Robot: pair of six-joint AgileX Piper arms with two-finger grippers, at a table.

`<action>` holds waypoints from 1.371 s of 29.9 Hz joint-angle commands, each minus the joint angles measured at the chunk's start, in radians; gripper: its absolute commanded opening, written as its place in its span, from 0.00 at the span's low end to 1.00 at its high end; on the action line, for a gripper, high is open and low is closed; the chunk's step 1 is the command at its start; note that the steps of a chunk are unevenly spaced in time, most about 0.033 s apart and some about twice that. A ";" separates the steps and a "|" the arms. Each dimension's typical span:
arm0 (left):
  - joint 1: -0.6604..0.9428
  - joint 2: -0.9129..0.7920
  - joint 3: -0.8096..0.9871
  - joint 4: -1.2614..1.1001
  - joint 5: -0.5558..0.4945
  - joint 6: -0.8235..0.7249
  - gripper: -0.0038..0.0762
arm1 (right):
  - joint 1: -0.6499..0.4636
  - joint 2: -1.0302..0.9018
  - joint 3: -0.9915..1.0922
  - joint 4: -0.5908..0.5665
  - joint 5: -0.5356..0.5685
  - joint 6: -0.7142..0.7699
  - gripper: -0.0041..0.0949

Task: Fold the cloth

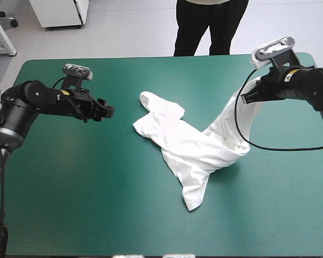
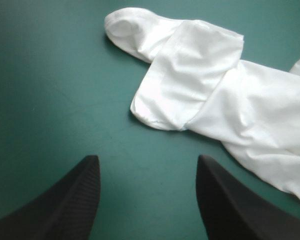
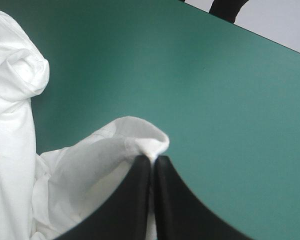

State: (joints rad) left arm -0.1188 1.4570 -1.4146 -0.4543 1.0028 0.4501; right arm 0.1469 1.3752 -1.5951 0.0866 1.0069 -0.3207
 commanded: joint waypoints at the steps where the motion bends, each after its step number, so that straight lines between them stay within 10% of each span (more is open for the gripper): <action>1: -0.070 0.039 -0.098 -0.002 -0.037 -0.005 0.57 | -0.006 -0.029 -0.026 0.002 -0.066 -0.005 0.02; 30: -0.197 0.525 -0.184 0.041 -0.156 -0.053 0.57 | -0.006 -0.029 -0.026 -0.002 -0.082 -0.012 0.02; 38: -0.208 0.523 -0.187 0.041 -0.176 -0.053 0.06 | -0.006 -0.029 -0.026 -0.002 -0.086 -0.012 0.02; 41: -0.208 0.521 -0.189 0.049 -0.163 -0.035 0.04 | -0.006 -0.029 -0.026 -0.002 -0.088 -0.012 0.02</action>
State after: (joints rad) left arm -0.3174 2.0264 -1.5793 -0.3804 0.8299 0.4070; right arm 0.1469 1.3752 -1.5951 0.0857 0.9905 -0.3250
